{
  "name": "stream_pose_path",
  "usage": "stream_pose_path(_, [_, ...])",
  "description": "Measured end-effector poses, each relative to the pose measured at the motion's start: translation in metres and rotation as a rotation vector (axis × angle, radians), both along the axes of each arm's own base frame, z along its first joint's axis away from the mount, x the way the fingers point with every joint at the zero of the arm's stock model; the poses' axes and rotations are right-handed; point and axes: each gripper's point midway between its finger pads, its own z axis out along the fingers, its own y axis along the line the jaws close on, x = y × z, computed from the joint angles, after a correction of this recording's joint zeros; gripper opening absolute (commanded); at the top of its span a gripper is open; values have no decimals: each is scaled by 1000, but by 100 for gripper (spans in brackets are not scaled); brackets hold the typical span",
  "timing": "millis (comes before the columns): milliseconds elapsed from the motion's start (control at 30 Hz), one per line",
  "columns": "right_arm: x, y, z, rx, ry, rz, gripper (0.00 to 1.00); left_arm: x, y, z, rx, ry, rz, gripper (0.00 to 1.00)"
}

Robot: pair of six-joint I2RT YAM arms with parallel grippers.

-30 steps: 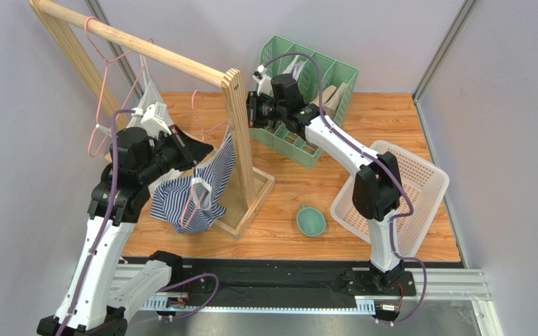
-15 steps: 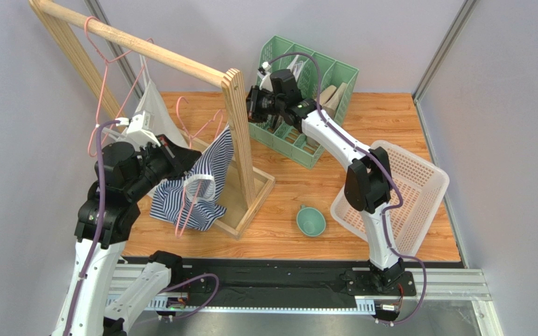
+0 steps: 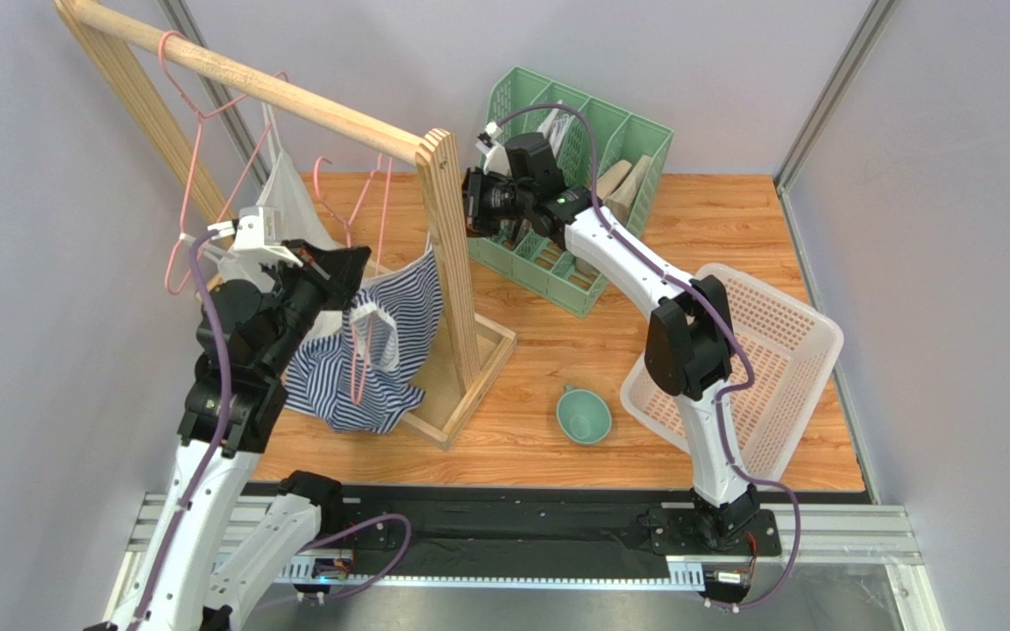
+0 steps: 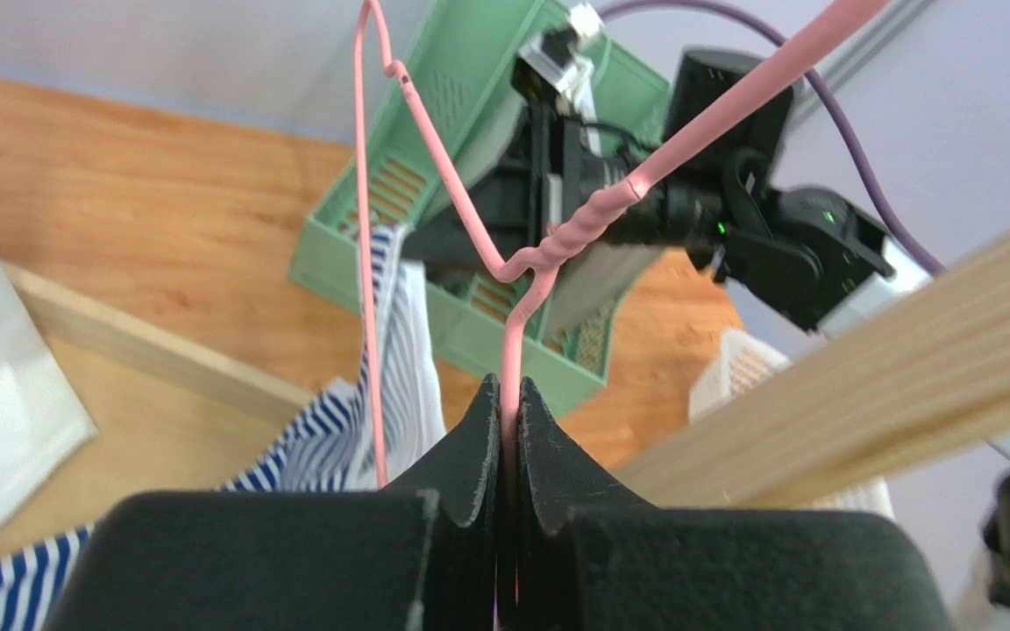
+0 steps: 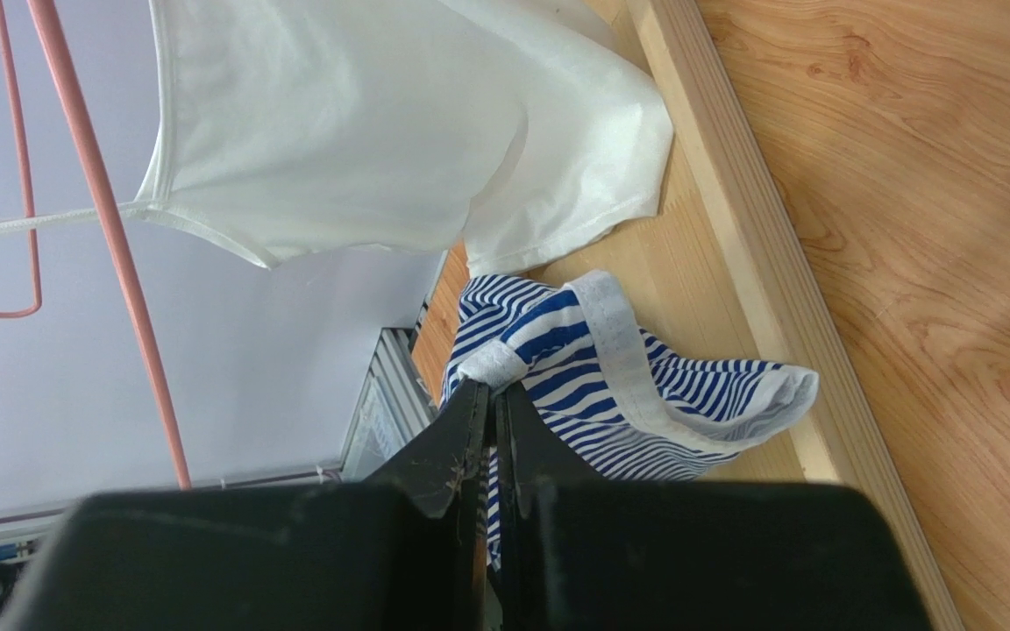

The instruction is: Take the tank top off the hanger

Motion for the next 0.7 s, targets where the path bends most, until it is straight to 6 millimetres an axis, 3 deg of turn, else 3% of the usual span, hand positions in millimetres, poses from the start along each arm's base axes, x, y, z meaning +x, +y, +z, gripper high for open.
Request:
stream_pose_path(333, [-4,1,1,8,5,18,4,76,13,0,74,-185,163,0])
stream_pose_path(533, [-6,2,4,19,11,29,4,111,25,-3,141,-283,271,0])
stream_pose_path(700, [-13,-1,17,35,0,36,4,128,26,-6,205,-314,296,0])
